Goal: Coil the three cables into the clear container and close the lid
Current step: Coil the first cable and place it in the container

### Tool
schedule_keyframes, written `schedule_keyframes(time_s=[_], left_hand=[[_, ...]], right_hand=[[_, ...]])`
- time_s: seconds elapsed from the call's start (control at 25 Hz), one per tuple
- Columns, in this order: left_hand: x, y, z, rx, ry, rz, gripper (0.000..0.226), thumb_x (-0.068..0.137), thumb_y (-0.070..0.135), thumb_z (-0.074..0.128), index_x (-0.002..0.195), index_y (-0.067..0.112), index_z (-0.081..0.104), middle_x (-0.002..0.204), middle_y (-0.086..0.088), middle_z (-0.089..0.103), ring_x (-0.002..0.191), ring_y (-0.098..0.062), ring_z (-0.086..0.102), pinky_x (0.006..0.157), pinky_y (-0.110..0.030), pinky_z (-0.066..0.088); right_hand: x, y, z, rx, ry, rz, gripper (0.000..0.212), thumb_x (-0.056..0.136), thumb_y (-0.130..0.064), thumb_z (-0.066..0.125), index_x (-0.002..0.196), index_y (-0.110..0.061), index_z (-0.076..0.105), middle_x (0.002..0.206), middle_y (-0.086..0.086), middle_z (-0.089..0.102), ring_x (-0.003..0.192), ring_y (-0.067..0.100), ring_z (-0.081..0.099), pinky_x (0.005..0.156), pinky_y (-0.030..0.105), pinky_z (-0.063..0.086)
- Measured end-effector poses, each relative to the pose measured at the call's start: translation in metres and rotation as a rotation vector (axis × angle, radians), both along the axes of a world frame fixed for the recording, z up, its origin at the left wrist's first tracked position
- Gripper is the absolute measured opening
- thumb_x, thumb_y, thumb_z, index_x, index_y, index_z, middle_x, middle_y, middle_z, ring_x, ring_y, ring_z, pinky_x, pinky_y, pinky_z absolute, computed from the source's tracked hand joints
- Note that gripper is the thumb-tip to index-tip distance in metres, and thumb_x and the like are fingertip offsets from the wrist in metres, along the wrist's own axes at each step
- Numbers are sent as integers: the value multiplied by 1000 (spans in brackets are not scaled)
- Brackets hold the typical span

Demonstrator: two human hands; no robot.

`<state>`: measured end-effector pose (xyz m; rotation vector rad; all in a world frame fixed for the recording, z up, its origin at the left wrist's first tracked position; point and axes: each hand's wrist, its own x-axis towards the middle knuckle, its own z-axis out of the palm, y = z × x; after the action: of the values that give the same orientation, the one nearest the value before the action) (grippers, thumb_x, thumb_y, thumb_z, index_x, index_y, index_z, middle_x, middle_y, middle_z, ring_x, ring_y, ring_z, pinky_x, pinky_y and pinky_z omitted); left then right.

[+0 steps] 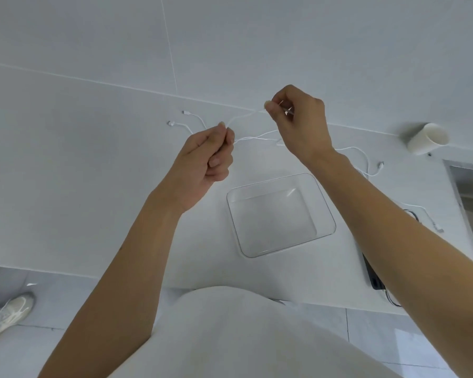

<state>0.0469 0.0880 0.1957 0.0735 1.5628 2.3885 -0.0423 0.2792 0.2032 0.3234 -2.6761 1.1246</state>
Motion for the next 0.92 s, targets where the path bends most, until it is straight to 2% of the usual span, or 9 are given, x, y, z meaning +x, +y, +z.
schedule_keyframes(time_s=[0.24, 0.36, 0.44, 0.52, 0.6, 0.64, 0.8, 0.92], left_hand=[[-4, 43, 18, 170, -5, 53, 30, 105, 27, 33, 89, 17, 55, 55, 11, 38, 43, -2, 25, 41, -17, 18], [-13, 67, 25, 265, 15, 118, 28, 106, 24, 34, 94, 14, 57, 65, 8, 53, 46, -3, 34, 43, -14, 30], [-19, 80, 31, 324, 22, 146, 27, 106, 21, 34, 96, 11, 58, 80, 3, 67, 55, -5, 52, 53, -15, 45], [-27, 92, 36, 416, 16, 166, 28, 105, 20, 35, 99, 7, 59, 101, -8, 73, 81, -12, 70, 74, -21, 56], [-37, 101, 39, 504, 22, 207, 31, 105, 19, 35, 104, 0, 60, 115, -20, 69, 108, -26, 68, 94, -30, 53], [-42, 104, 40, 522, 29, 233, 33, 105, 19, 36, 107, -3, 60, 119, -23, 67, 113, -30, 65, 99, -33, 51], [-58, 112, 42, 425, 85, 289, 38, 106, 24, 34, 121, -4, 56, 126, -21, 63, 121, -29, 61, 104, -35, 47], [-65, 114, 46, 323, 94, 345, 39, 106, 25, 35, 123, -3, 56, 128, -20, 61, 120, -29, 61, 105, -37, 47]], right_hand=[[8, 41, -9, 59, -42, 34, 23, 95, -41, 57, 86, -20, 63, 67, -5, 61, 59, 9, 52, 63, 32, 47], [17, 59, -14, 79, -55, 78, 23, 97, -41, 54, 81, -25, 58, 66, -3, 62, 56, 8, 51, 59, 29, 44], [23, 68, -16, 67, -66, 112, 25, 98, -42, 53, 82, -24, 59, 66, 0, 64, 58, 15, 57, 59, 34, 50], [30, 76, -17, 33, -78, 141, 25, 98, -41, 53, 83, -24, 62, 62, -3, 61, 62, 21, 62, 63, 38, 54], [34, 83, -16, 5, -86, 183, 22, 97, -40, 55, 82, -26, 63, 56, -10, 56, 63, 22, 65, 63, 38, 55], [36, 85, -14, -4, -88, 204, 20, 97, -39, 56, 81, -28, 62, 54, -12, 53, 64, 22, 66, 62, 38, 55], [40, 91, -1, -44, -69, 237, 18, 97, -37, 57, 86, -27, 66, 49, -10, 49, 61, 23, 64, 64, 38, 54], [42, 96, 9, -25, -76, 258, 17, 96, -38, 61, 87, -25, 68, 50, -8, 50, 51, 12, 51, 58, 30, 48]])
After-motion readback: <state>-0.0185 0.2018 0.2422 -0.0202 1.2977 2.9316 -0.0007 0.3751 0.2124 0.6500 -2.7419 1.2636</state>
